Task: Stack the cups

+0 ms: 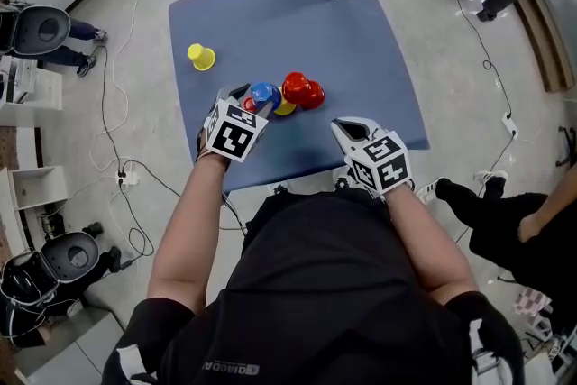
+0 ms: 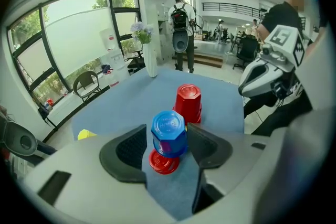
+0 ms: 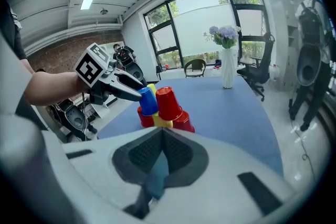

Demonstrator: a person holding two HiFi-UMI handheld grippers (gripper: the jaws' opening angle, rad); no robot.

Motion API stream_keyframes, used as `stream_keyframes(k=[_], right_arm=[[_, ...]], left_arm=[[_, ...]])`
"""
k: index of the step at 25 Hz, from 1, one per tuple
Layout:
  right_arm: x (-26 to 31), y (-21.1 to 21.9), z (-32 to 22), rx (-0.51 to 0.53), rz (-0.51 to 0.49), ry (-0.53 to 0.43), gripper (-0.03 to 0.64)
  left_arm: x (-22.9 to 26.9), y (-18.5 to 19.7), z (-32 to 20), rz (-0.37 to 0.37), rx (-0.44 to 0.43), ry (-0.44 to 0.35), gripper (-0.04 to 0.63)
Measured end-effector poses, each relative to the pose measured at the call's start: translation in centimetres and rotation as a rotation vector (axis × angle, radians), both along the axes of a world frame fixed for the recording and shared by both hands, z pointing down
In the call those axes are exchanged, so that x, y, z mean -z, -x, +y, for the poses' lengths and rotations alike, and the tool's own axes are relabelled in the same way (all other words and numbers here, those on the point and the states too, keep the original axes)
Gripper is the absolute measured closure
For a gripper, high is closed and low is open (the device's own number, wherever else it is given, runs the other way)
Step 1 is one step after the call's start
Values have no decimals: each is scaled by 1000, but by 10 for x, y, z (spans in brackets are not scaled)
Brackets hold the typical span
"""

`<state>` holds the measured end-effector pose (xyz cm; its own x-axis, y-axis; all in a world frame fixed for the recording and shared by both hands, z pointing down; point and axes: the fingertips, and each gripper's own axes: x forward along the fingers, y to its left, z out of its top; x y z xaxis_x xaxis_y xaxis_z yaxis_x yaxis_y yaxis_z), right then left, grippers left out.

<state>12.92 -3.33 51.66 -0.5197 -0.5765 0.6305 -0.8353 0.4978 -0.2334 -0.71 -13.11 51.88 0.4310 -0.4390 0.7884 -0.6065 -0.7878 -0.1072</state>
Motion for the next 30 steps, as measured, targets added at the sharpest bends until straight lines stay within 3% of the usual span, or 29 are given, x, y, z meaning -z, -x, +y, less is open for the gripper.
stream_keyframes(k=[6, 12, 15, 18, 23, 30], right_arm=[[0, 4, -1, 9, -1, 1, 614], [-1, 11, -1, 24, 0, 5, 614], [0, 14, -2, 32, 0, 6, 614], [0, 16, -3, 41, 4, 7, 614], [0, 20, -5, 51, 12, 5, 614], [-3, 29, -10, 48, 22, 12, 614]], left_arm=[[11, 8, 4, 21, 6, -6, 348], [31, 29, 4, 69, 79, -12, 372], [38, 46, 1, 105, 153, -35, 446], [40, 67, 1, 178, 272, -42, 583], [26, 106, 7, 257, 437, -16, 591], [11, 147, -1, 284, 538, -12, 591]])
